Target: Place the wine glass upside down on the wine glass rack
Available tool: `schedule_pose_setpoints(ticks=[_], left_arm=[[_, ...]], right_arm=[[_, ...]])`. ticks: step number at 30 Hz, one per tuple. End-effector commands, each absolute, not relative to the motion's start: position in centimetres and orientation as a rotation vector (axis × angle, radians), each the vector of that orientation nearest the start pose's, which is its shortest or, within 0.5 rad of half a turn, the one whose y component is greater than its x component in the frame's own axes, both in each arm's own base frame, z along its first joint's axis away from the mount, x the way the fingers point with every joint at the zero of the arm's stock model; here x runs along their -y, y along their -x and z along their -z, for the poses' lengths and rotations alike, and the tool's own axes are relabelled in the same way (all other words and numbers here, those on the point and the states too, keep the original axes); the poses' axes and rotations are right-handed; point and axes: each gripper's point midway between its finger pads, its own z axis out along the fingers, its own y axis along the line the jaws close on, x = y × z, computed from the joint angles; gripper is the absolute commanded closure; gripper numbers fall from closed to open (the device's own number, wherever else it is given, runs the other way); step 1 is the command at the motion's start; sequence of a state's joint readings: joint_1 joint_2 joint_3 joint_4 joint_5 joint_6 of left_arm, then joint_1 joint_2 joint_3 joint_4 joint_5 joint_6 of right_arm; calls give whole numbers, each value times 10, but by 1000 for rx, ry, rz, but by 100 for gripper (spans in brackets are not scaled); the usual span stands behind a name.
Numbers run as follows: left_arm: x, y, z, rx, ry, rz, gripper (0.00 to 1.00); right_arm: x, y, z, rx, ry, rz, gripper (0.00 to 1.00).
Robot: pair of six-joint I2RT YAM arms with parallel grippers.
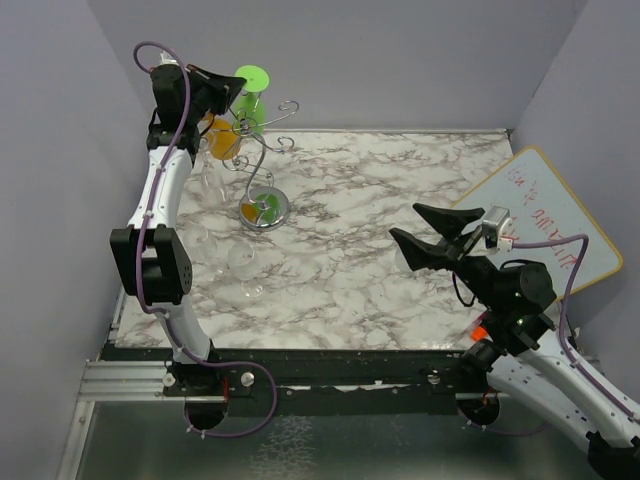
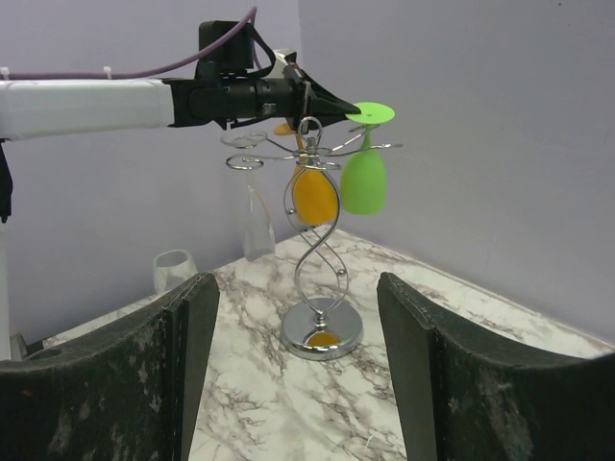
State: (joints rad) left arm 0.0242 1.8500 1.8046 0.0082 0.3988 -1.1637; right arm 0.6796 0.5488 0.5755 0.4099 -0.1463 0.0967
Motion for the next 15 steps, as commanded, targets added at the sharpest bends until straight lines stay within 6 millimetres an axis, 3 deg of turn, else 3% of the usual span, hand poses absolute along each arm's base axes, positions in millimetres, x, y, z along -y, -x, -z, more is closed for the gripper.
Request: schedule_pose_setpoints(ticks=[1,10,15], left_arm=[[82,-549,-416,-1556,661,1129,99],[72,-543,-409,-1560,706,1076,92],[70,-536,-411,-1556,713,1074,74]], right_arm=[[-197,-200,-378,-1103,453,-768,28],[-196,-198,-379,-1098,448,-773,28],[-196,-197,-380,-1098,444,-778,28]])
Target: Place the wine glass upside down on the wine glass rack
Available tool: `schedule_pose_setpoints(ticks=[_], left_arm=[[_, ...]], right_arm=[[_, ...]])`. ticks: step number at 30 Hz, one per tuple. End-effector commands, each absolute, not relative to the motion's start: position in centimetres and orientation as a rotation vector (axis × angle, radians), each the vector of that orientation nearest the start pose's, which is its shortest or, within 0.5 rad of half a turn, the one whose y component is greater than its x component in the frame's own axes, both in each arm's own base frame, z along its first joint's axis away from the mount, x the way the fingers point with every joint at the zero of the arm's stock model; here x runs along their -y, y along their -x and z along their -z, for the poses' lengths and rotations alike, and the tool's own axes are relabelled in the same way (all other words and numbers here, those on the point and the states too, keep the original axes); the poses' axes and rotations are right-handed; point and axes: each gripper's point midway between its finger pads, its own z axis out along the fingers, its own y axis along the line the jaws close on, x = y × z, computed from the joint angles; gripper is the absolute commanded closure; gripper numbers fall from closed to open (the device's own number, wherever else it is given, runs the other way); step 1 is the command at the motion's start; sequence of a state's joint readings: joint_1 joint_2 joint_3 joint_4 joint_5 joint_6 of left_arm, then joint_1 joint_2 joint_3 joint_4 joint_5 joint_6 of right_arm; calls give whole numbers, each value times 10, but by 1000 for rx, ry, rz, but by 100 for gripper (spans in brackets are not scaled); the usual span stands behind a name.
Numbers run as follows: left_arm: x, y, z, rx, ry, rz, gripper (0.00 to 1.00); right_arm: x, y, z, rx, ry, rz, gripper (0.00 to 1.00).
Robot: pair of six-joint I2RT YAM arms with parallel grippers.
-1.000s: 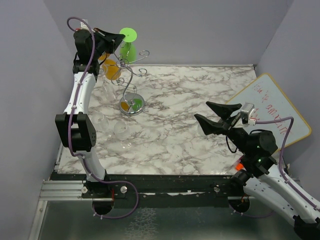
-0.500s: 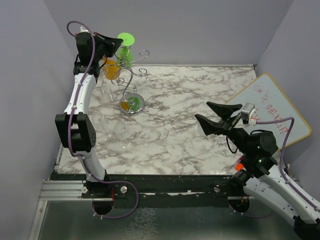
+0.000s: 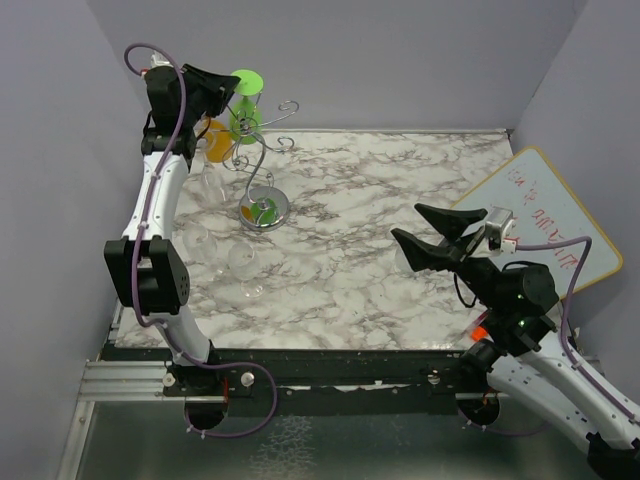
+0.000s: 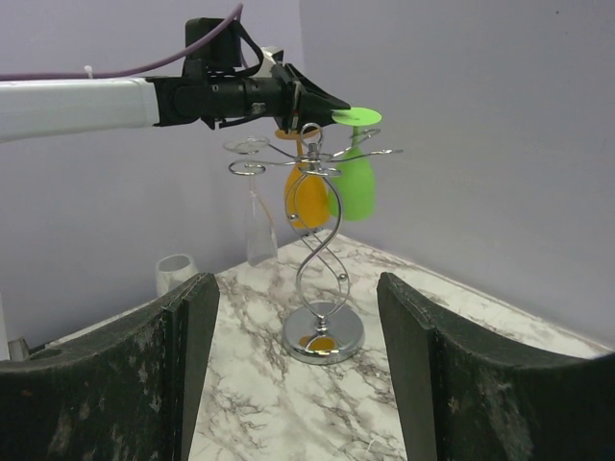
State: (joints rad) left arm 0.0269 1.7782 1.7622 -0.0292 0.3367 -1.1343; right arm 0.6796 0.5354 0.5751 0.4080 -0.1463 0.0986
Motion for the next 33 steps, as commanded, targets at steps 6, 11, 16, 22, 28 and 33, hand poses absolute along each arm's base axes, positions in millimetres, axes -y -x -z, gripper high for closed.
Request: schedule_pose_setpoints(ticks=[6,11,16,22,28,33], left_arm=[[65,-529,-412,-1560,718,1054,64],[63,-519,-410,-1575,707,1042,54],[61,-509,-415,-1586,688,1040,50],[72,-484,-424,-1600,599,1152,46],[72,-448,-437,-1597,503,1123,42],[80,-391,-453,-1614,286,1023,30]], right_arm=[[-194,-197,-378,-1098,418,-797,28],[-193,-196,-378,-1102,404,-807,28],[-191,-197,-378,-1110,388,-806,28],[-194,-192,-375,-1098,421,-818,23],[-201,-198,-366,-1157,408,-847,19],[-205,-208,-356,-1256,400,-836,10]])
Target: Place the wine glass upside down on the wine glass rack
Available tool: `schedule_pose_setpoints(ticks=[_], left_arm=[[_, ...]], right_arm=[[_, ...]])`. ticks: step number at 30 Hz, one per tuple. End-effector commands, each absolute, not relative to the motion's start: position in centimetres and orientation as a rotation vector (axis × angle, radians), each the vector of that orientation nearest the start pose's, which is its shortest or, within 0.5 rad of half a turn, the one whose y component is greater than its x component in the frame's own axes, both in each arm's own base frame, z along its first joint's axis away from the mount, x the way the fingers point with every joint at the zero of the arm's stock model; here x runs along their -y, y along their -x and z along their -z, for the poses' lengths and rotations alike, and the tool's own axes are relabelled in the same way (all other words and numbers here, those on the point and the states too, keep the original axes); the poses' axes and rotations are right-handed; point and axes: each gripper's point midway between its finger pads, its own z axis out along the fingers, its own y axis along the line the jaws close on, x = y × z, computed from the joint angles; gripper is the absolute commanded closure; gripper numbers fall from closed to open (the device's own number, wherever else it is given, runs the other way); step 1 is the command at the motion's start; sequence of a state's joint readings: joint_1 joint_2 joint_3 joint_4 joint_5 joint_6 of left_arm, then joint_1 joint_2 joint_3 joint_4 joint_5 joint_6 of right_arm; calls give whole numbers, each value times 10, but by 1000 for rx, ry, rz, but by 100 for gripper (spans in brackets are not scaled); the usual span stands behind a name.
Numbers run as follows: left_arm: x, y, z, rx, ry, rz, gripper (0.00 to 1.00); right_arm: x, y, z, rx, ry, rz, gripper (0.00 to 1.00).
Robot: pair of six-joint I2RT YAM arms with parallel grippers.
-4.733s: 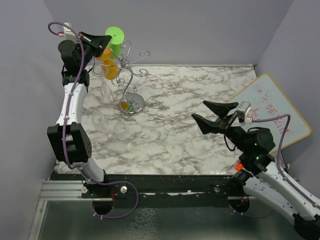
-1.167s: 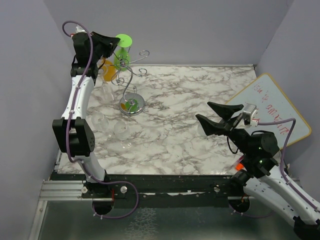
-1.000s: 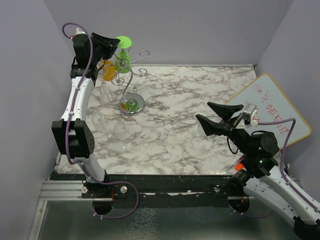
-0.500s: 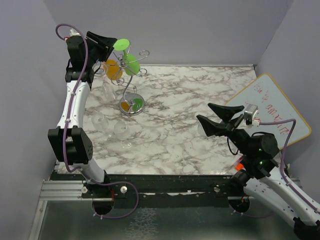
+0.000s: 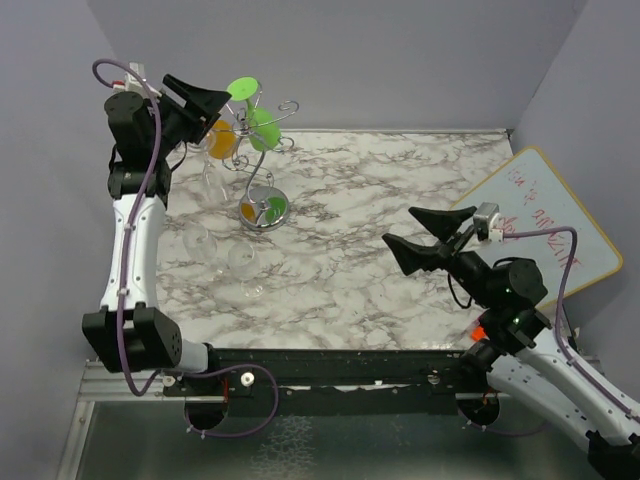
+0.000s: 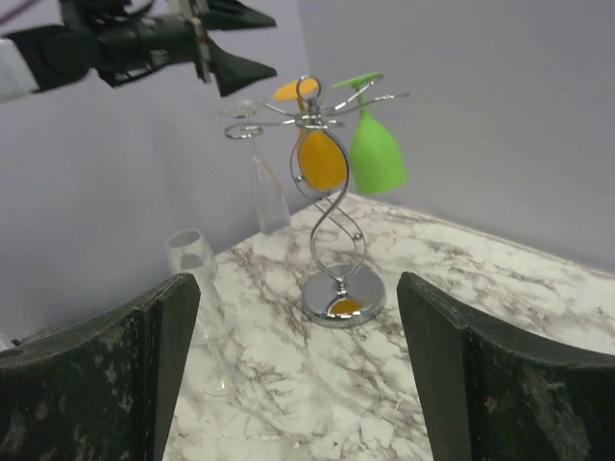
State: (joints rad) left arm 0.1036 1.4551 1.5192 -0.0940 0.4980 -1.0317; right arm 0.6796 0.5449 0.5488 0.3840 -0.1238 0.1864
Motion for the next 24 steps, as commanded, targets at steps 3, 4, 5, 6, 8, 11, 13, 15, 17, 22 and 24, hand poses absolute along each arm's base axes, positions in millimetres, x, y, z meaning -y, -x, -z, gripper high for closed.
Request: schedule_pose_setpoints(ticks=[3,4,5,6,8,11,13,15,17,22,24], left_arm=[[83,-351,-455,-1630,172,927,21],[85,-340,-453,-1640,124,901,18],[87,-329,-449,-1660,73,878,16],[90,-319,-444,-1683,27,864,14],[98,-300,-435,-1714,-52,854,10],[110,-278,-421,-1737,-163,818,1],[116,-265,-411,-1740,-240,774,1],[131,-248,-405,-1713,-359,753,1],[140,-232,-399,-1679,-459,728,1],[160,-204,-381,-1667,-583,786,1],[167,-196,-366,-1701,-600,839,1]], right_arm=[[-207,-214,-354,-1275,382,-835,9],[-207,-216,-354,-1278,371,-837,9],[-207,-217,-354,-1283,362,-835,10],[-206,-220,-353,-1289,349,-829,10],[-205,-226,-352,-1304,312,-824,10],[-206,-234,-348,-1354,276,-818,11],[-207,-240,-346,-1395,253,-809,11],[-206,-245,-341,-1434,230,-794,12],[-205,-247,-337,-1457,210,-789,13],[-207,-248,-330,-1479,188,-808,13],[-207,-250,-326,-1494,179,-806,13]])
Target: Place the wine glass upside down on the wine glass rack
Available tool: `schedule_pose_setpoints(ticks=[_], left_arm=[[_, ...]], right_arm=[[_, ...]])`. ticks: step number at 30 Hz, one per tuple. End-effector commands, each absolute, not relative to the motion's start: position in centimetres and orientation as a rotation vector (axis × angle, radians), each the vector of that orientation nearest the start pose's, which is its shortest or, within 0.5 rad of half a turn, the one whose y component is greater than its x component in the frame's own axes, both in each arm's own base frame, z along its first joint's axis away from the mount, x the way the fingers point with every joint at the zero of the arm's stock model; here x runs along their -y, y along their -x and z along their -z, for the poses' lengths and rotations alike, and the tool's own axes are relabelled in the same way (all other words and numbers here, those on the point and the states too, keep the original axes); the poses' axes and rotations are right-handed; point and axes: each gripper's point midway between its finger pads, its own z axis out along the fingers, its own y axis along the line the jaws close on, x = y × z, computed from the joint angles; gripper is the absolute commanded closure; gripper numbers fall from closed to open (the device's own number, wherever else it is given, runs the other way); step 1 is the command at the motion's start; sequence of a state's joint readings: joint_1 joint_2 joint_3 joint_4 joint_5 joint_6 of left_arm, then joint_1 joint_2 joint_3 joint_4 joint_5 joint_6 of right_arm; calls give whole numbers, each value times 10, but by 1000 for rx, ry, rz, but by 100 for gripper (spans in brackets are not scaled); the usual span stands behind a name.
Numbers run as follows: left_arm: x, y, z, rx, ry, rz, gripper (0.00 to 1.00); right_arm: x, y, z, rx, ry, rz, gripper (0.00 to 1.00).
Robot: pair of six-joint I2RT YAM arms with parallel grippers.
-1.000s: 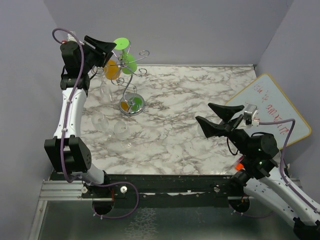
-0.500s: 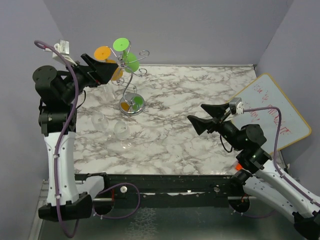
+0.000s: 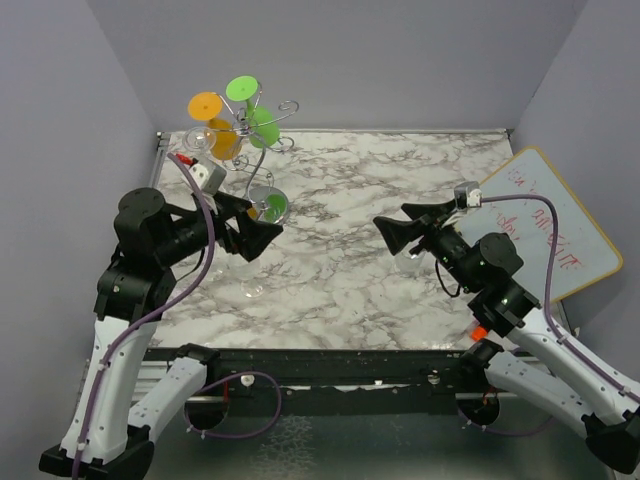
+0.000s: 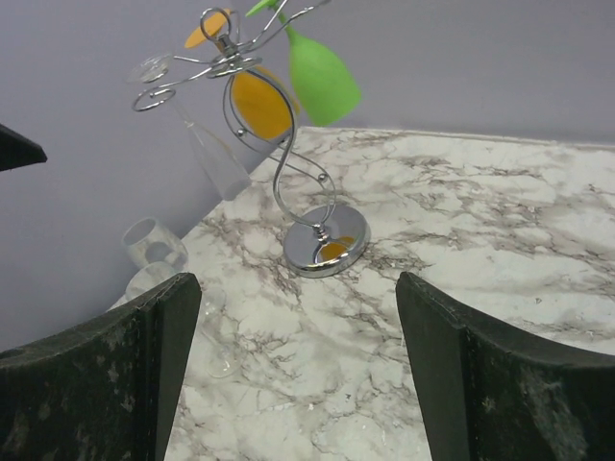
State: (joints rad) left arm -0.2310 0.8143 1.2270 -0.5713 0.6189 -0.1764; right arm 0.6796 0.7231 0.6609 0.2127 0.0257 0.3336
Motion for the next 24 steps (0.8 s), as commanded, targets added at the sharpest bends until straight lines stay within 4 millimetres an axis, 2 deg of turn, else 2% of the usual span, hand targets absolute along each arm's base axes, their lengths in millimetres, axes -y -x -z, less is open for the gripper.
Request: schedule_pose_setpoints(ticks=[1,6,10,13,19,24], left_arm=[[167,-194,-355,-1738,-588,852,1],[152,-203,-310,-1997,-382,801,1],[121,-216,-266,-2227,-171,595,3],[104,-220,-241,-2329,-77,469,7],[97,-227,-216,-2398,-47,397,30],[107,-230,-205,-2424,-79,449,50]], right_arm=[[-207,-251,-324,-1501,169,-806,13],[-206,-258,-312,-1525,115,-800,14],[-205,-263,-305,-1554,96,-773,14],[-202,-266,-300,-1571,81,-751,14],[-201,-266,-298,-1565,86,-741,17],[-201,-266,-298,-1559,88,-746,17]])
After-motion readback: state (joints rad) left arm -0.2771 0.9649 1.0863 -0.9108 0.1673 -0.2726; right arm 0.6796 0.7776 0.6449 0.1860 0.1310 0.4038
